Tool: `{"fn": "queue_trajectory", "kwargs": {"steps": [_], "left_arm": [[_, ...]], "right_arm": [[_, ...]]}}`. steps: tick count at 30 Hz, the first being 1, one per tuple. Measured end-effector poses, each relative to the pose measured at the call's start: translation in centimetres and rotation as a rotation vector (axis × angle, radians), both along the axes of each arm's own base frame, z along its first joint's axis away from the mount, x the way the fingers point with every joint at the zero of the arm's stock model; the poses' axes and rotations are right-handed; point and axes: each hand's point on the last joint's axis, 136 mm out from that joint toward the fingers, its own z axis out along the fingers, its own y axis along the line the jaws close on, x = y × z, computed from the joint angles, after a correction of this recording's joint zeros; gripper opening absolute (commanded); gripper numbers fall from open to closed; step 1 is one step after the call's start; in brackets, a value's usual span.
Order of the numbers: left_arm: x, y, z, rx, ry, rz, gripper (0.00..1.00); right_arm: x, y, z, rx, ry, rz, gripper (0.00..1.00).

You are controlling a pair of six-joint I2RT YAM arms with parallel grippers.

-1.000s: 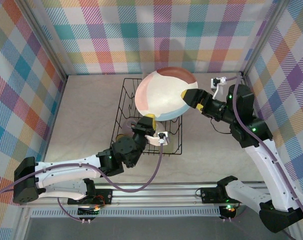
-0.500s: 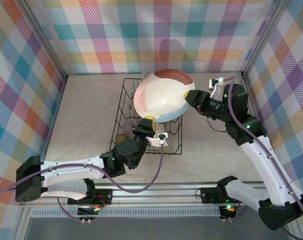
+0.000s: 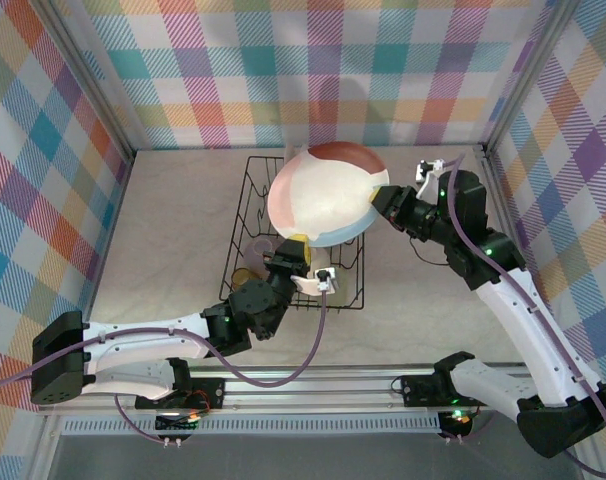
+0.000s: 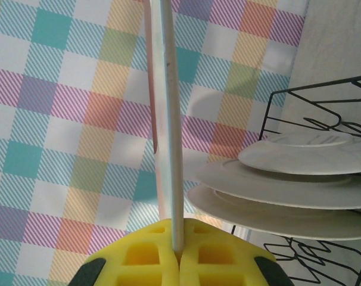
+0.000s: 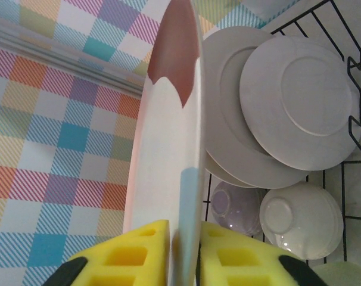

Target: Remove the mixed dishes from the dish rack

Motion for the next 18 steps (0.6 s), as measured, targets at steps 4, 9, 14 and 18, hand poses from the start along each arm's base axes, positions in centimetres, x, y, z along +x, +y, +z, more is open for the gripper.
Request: {"fn": "queue_trajectory", "kwargs": {"steps": [4, 9, 14, 18], "left_arm": [[-0.1, -0.1, -0.8, 0.021, 0.007, -0.006, 0.00], [-0.2, -0.2, -1.0, 0.011, 0.014, -0.011, 0.23], [-0.4, 0.1, -0.6, -0.027, 0.017, -0.019, 0.68], [-0.7, 0.7, 0.5, -0.088, 0.014, -0.029, 1.00]], "right_arm": [[-0.1, 0.0, 0.0, 0.033, 0.019, -0.018, 0.00], [-0.2, -0.2, -0.5, 0.046, 0.035, -0.036, 0.00], [-0.2, -0.3, -1.2, 0.040, 0.046, -0.038, 0.00], [-0.1, -0.4, -1.4, 0.025, 0.046, -0.043, 0.00]]}}
